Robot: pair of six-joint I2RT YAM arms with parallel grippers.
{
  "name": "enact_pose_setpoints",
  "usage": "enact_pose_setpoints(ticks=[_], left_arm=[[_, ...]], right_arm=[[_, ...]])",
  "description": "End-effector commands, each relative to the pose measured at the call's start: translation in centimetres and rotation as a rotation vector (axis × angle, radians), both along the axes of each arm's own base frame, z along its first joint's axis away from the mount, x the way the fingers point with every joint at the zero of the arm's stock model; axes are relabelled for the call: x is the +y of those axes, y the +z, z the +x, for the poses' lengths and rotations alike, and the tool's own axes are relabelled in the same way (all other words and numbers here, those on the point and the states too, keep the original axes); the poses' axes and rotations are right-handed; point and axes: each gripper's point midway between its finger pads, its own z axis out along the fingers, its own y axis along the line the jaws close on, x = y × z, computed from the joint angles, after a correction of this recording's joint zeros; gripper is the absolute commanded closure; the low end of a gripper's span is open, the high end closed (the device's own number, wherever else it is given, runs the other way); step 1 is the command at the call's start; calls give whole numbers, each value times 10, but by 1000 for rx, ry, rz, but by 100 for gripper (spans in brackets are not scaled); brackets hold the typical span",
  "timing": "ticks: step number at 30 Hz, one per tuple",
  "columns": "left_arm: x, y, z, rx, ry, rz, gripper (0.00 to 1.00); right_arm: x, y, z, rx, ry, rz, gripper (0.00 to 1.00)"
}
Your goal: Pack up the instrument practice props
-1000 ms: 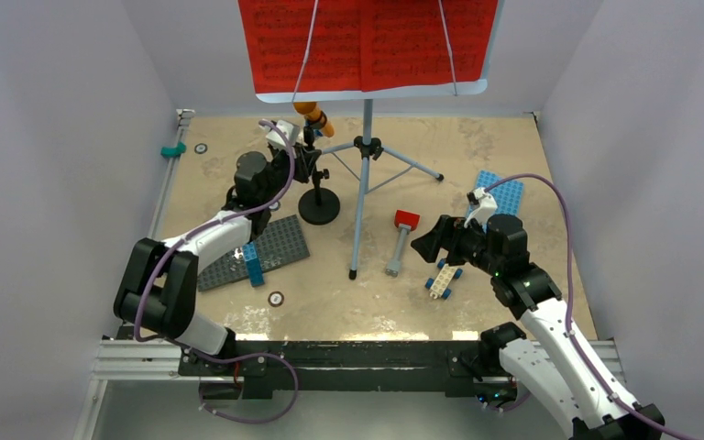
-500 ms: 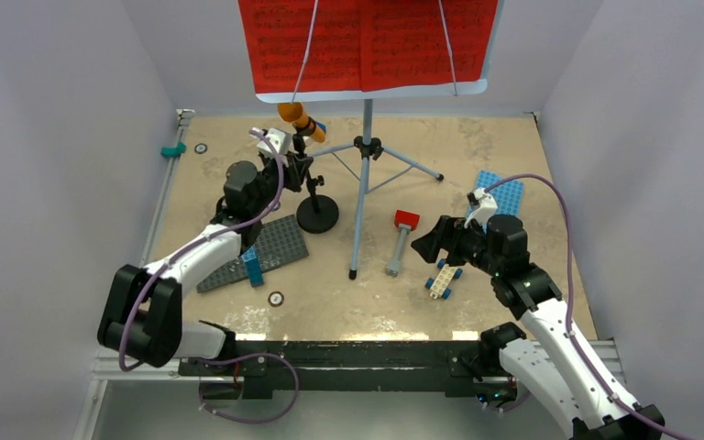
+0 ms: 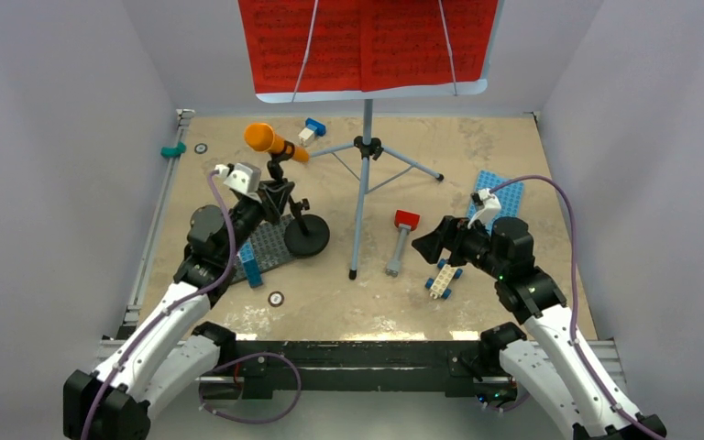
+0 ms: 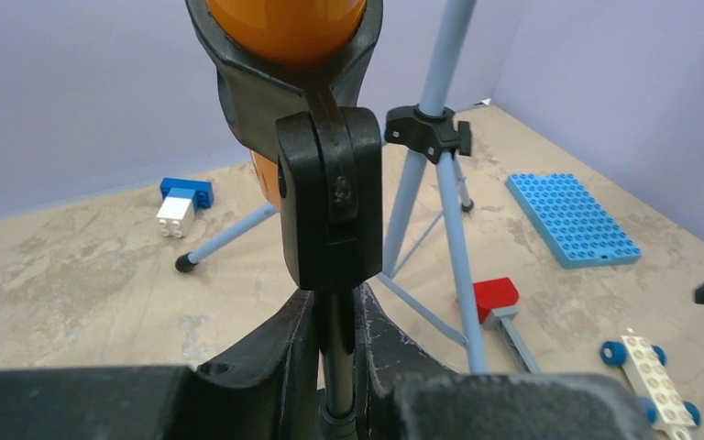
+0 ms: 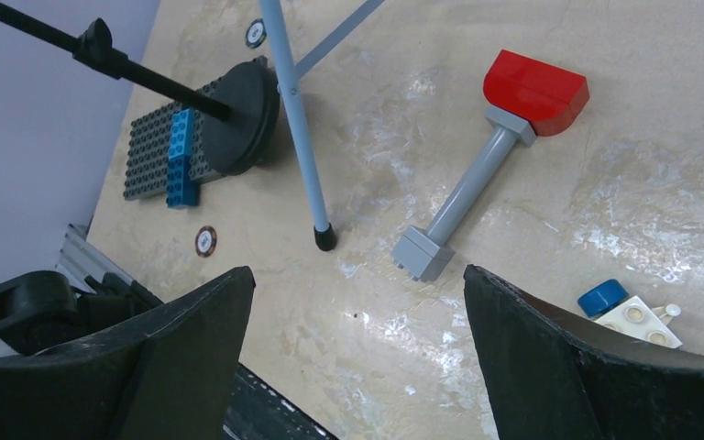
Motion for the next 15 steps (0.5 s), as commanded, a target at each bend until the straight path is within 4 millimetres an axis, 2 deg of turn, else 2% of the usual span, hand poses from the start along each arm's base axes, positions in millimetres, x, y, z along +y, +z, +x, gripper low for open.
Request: enact_pose_setpoints(ticks=[1,5,9,15], left_arm=[[-9,45,-35,-91,-99,-89,100],[-17,34,-67,-45,-160,-124,100],[-25,34,-99,-55,-223,-138,100],[-41,23,-133,-20,-339,-101,100]], right_arm=[[10,22,-6,-41,56,49,11],[12,18,-12,-28,83,46,11],[15,17,-18,-27,118,50,11],[16,21,-23,-38,153,20,12]])
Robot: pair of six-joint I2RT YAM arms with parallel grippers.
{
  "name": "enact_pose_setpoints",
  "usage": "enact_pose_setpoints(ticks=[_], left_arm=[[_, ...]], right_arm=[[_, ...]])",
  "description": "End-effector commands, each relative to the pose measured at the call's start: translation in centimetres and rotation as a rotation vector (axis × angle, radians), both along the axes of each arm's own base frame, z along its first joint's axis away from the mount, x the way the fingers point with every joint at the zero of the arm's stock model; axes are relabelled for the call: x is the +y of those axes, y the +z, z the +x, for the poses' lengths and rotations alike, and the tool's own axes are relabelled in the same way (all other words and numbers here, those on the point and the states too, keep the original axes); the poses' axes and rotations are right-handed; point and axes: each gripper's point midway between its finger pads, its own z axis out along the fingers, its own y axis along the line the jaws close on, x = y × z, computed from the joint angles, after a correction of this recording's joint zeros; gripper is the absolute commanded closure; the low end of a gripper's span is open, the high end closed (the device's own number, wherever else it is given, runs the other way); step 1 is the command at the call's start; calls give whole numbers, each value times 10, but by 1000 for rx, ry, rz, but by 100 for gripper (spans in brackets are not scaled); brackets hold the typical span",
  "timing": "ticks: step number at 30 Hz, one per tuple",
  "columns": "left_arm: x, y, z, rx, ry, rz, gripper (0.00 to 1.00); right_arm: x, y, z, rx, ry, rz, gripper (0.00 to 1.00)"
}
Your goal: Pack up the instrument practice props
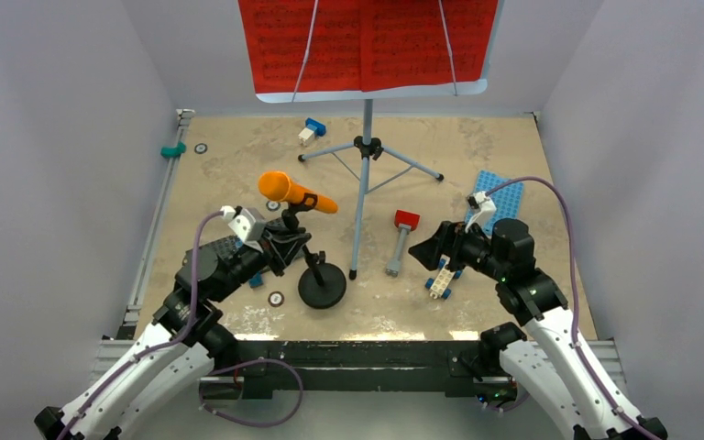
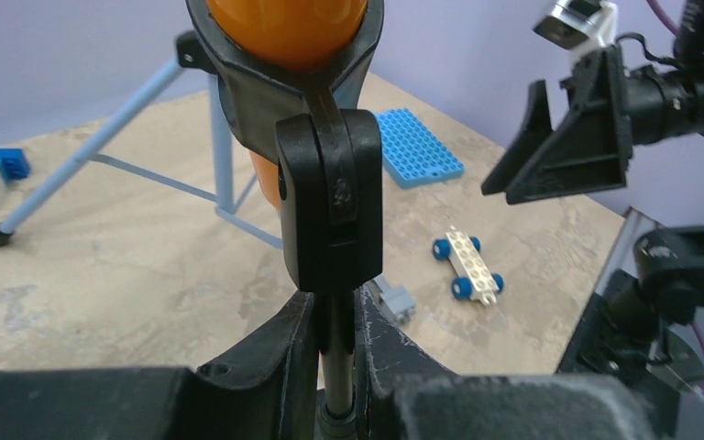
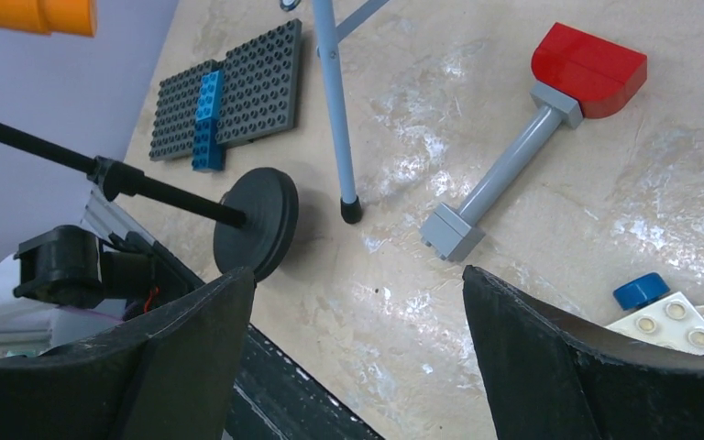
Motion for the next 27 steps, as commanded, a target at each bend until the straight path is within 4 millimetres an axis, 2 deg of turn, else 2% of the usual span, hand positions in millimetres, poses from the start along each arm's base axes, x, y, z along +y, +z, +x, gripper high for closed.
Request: enact_pose_setpoints(ticks=[1,5,9,19,27], left_arm=[[-5,27,-22,-67,-59,-66,100],[-14,14,-34,-49,-110,-71,100],[-27,4,-36,-62,-137,-75,100],[-62,5,-40,-174,-189,-82,100],[-59,8,-41,-262,-174,-138,100]], right_arm=[[5,17,-8,-45,63,-15,12],[19,26,-18,-115,134,-45,13],[33,35,-23,-154,156,-83,14],[45,46,-19,-190,159,-93,13],[43,49,-14,-213,141,-115,13]])
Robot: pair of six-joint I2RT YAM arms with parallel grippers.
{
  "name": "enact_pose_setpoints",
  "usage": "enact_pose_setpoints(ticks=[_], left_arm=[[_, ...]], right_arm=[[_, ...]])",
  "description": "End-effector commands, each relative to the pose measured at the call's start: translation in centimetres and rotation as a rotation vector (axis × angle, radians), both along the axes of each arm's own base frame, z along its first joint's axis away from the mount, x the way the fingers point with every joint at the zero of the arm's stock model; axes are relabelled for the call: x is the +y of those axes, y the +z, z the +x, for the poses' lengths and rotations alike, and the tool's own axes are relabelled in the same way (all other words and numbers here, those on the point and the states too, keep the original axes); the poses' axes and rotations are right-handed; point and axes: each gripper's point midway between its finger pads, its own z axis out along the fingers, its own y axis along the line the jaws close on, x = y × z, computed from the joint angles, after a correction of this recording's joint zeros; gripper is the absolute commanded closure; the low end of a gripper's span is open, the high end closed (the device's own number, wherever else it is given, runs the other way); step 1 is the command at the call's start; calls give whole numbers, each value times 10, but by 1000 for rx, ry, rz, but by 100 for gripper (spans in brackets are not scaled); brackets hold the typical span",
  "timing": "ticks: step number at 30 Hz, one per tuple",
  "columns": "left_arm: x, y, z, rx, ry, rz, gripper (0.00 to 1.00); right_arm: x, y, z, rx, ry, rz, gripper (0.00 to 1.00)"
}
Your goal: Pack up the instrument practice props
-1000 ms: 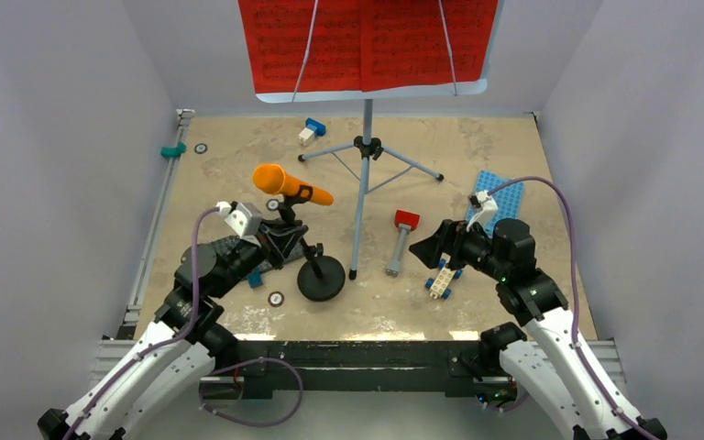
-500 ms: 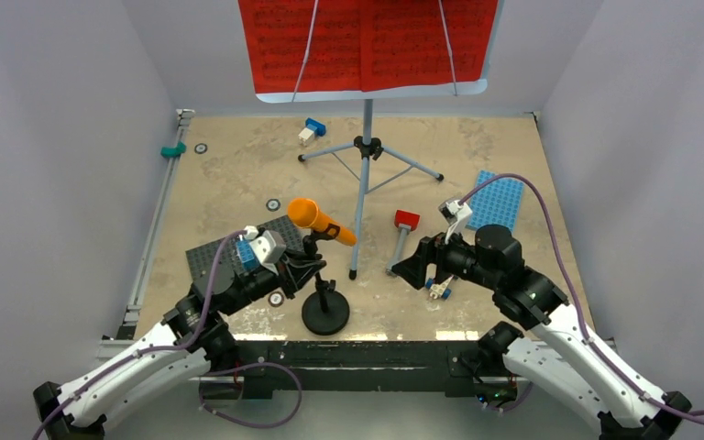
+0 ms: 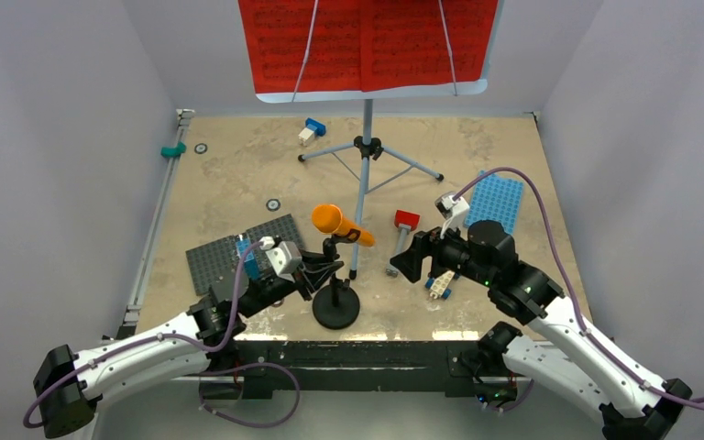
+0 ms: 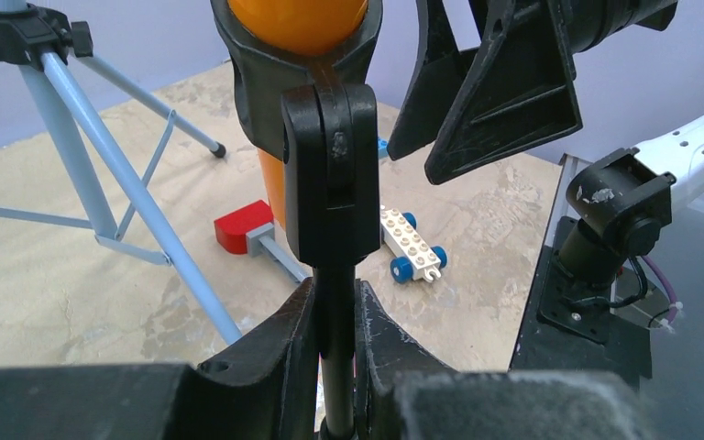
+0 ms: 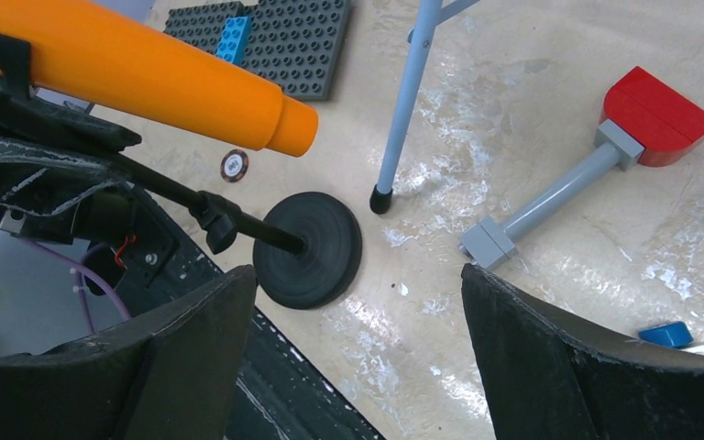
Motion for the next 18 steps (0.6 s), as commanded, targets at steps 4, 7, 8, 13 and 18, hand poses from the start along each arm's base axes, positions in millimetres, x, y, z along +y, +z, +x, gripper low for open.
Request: enact_pose_setpoints(ticks=[4,7,8,13,18], left_arm=[[4,39,-1,-144,12,-147,100],[2,25,-1,-114,3,-131,100],[3,21,-1,-104,6,-133,100],[10,6,-5,-56,18,-122,88],[15,4,-9,-34,15,-111,72]], right_arm=[[5,32,11,-102,-7,37,13],[9,28,11,-84,6,39,13],[9,26,10,-81,9,38,13],[9,24,10,-80,13,36,13],[11,26,8,-85,29,43,13]])
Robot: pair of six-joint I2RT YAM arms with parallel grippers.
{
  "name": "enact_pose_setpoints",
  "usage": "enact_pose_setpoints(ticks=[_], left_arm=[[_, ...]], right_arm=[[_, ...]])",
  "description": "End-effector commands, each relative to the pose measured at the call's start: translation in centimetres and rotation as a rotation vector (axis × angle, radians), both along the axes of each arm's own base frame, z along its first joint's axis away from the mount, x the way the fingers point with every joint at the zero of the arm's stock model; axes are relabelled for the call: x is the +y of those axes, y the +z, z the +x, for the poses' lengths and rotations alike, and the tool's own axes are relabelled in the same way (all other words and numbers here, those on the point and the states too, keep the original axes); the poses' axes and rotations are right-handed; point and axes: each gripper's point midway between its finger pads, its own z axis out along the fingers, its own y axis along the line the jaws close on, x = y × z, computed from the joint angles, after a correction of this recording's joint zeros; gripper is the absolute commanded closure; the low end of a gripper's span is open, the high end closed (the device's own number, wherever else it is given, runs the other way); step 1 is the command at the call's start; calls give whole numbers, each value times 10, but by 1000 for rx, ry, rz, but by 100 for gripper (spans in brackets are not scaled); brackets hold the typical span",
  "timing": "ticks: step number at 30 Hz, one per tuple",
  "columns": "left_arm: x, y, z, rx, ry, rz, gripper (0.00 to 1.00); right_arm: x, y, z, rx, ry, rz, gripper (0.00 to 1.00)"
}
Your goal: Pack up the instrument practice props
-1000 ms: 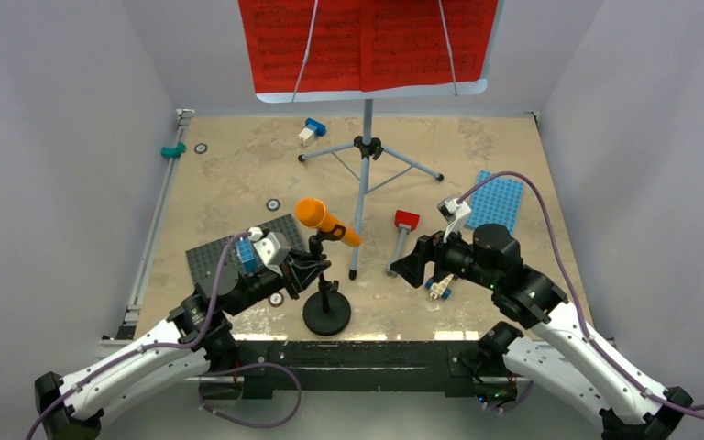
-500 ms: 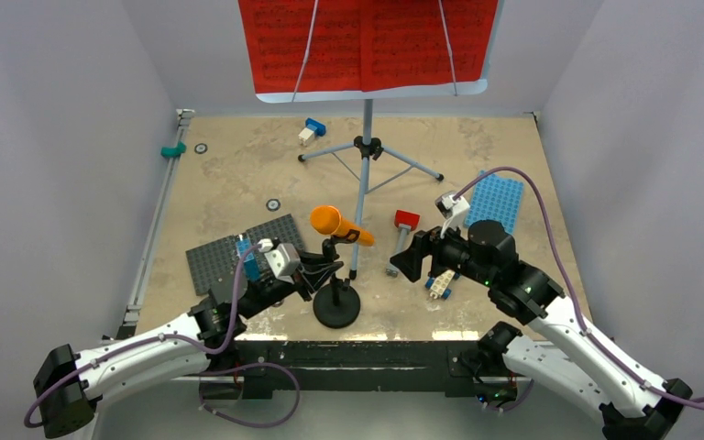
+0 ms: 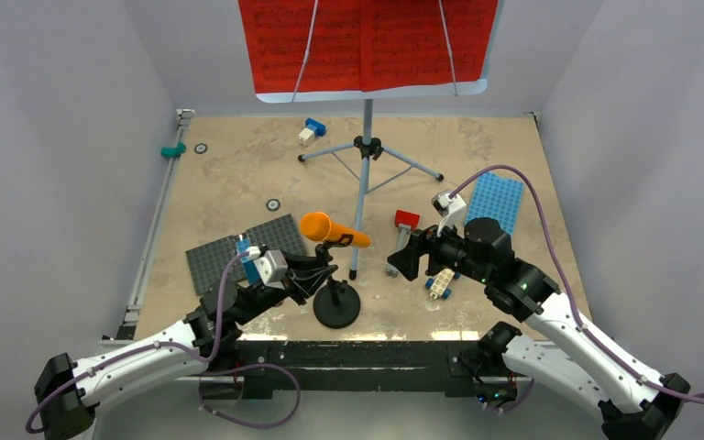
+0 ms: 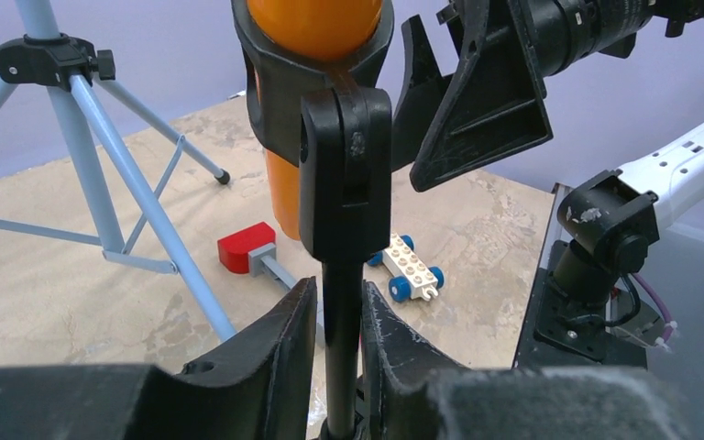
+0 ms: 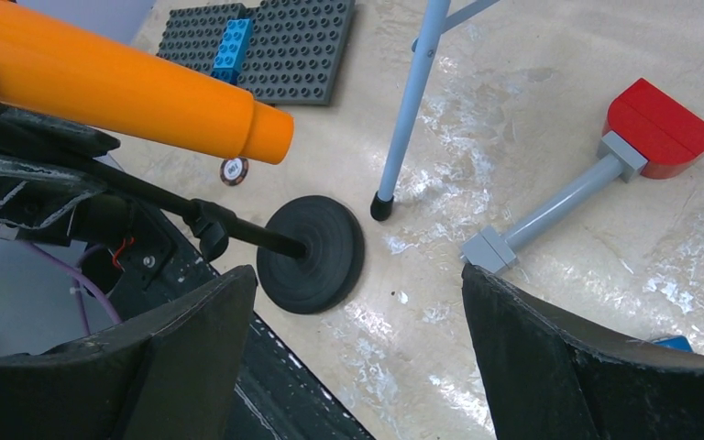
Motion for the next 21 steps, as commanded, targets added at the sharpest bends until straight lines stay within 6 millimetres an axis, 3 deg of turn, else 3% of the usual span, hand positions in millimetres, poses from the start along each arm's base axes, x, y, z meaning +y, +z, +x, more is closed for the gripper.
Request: enact_pose_setpoints(ticks=[1,9,14,21], left_arm=[[4,3,-2,27,4,-25,69],[4,5,-3,44,1,-32,54],[11,17,-2,47,22,-59,46],[21,31,-3,49,50,-68,42]], right_arm=[[7,26,3,-74,26,53,13],[10,29,1,-79,45,57,13],[3,43,0,-126,37,51,12],[1,59,-5,-164,54,69,12]])
